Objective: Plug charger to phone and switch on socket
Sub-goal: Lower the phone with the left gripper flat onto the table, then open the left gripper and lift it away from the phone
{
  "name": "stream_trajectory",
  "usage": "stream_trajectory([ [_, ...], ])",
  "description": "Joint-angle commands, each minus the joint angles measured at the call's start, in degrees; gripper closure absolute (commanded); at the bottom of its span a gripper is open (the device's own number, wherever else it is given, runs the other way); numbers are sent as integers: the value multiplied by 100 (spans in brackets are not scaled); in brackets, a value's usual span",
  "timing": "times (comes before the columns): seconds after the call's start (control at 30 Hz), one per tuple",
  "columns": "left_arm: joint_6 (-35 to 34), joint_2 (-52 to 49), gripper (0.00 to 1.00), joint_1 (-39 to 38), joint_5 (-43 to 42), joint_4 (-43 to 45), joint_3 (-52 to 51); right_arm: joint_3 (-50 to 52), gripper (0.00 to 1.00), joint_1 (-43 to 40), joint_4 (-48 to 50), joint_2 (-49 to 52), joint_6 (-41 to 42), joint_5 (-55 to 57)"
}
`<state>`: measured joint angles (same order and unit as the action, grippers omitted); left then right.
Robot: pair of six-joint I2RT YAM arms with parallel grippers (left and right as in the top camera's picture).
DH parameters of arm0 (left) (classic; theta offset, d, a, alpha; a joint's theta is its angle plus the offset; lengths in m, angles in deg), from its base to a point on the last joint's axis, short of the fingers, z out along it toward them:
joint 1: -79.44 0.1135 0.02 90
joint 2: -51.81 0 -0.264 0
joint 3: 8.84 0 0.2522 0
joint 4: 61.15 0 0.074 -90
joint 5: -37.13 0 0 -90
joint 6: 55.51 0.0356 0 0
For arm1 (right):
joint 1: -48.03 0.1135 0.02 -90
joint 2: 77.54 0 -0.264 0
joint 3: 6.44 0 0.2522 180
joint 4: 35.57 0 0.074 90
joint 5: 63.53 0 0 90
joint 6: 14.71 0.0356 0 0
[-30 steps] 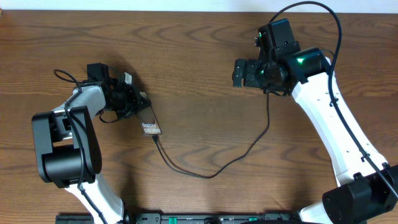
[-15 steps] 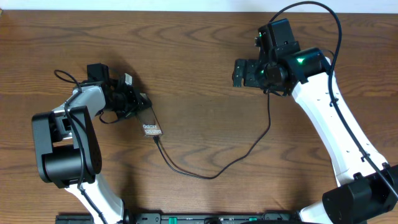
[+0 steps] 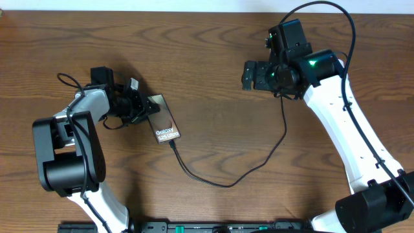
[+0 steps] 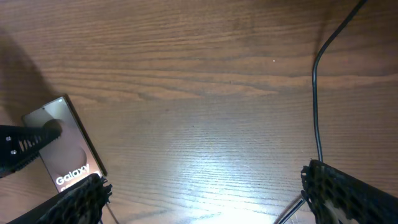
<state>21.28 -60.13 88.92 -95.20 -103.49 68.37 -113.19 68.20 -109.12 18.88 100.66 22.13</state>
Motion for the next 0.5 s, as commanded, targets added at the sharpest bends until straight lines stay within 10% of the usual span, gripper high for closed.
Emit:
stream_trajectory([
  [0.0, 55, -42, 67, -7, 302, -138, -68, -55, 1, 20, 0, -52, -61, 87],
  [0.47, 52, -42, 61, -7, 855, -514, -68, -55, 1, 20, 2, -52, -61, 101],
])
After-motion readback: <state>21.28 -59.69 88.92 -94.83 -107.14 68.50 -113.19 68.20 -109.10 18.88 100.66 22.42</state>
